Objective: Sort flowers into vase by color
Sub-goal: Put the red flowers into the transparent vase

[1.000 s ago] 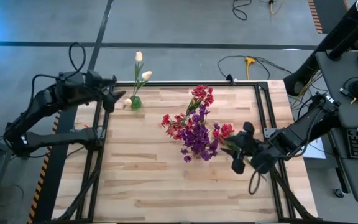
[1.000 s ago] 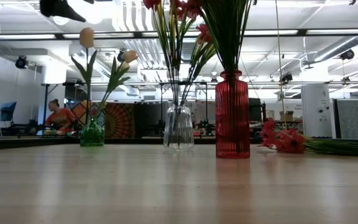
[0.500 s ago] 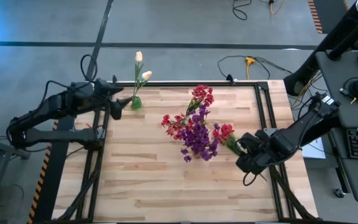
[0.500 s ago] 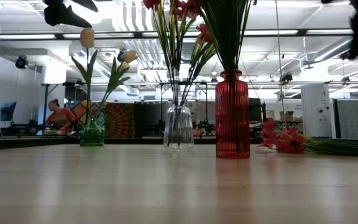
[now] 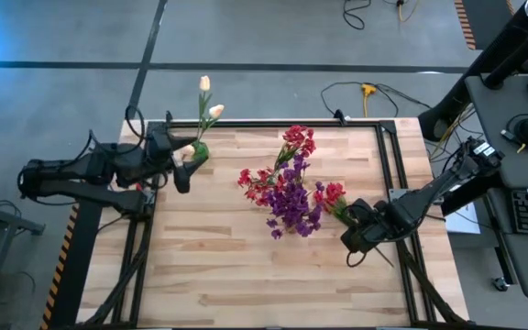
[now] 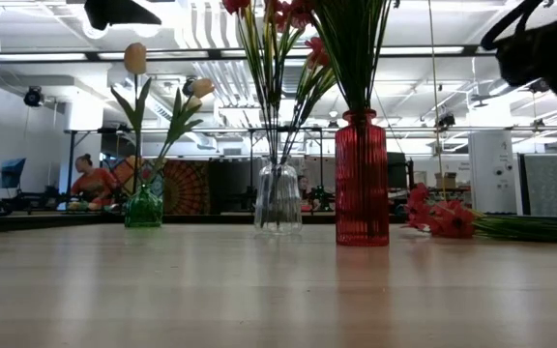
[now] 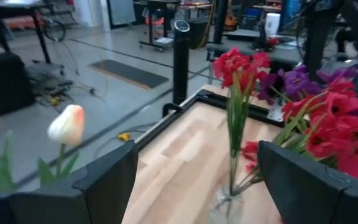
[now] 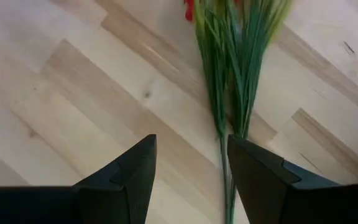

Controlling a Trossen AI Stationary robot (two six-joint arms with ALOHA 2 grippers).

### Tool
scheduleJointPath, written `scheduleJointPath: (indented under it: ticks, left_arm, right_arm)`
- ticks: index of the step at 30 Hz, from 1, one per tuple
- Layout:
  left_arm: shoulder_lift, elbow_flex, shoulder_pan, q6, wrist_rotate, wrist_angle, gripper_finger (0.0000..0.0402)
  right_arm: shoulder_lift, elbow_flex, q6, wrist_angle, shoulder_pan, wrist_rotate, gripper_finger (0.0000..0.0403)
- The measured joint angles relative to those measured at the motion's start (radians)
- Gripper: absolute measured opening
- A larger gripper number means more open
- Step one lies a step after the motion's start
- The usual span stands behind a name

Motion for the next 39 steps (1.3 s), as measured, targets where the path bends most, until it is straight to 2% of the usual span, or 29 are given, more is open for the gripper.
scheduleJointPath:
  ticks: [7, 13, 15, 23, 27, 33, 39]
  left_arm:
    - [0.002, -0.038, -0.047, -0.016, -0.011, 0.042, 0.0311]
    - [0.015, -0.181, -0.112, -0.065, 0.004, 0.373, 0.0311]
    - [0.018, -0.202, -0.131, -0.064, 0.005, 0.413, 0.0311]
    - [0.014, -0.153, -0.144, 0.067, 0.005, 0.392, 0.0311]
    - [0.015, -0.128, -0.144, 0.131, 0.008, 0.385, 0.0311]
    - [0.021, -0.127, -0.144, 0.145, 0.023, 0.380, 0.0311]
    - [0.050, -0.135, -0.144, 0.134, 0.024, 0.378, 0.0311]
  right_arm:
    - [0.039, -0.028, -0.034, 0.012, -0.028, 0.014, 0.0189]
    - [0.108, -0.051, -0.112, 0.019, -0.026, 0.026, 0.0190]
    - [0.122, -0.051, -0.116, 0.020, -0.026, 0.026, 0.0190]
    - [0.126, -0.053, -0.116, 0.027, -0.062, 0.034, 0.0236]
    - [0.133, -0.053, -0.176, 0.074, -0.076, 0.027, 0.0254]
    - [0.139, -0.090, -0.156, 0.084, -0.079, 0.028, 0.0247]
    - [0.139, -0.176, -0.150, 0.165, -0.089, 0.043, 0.0237]
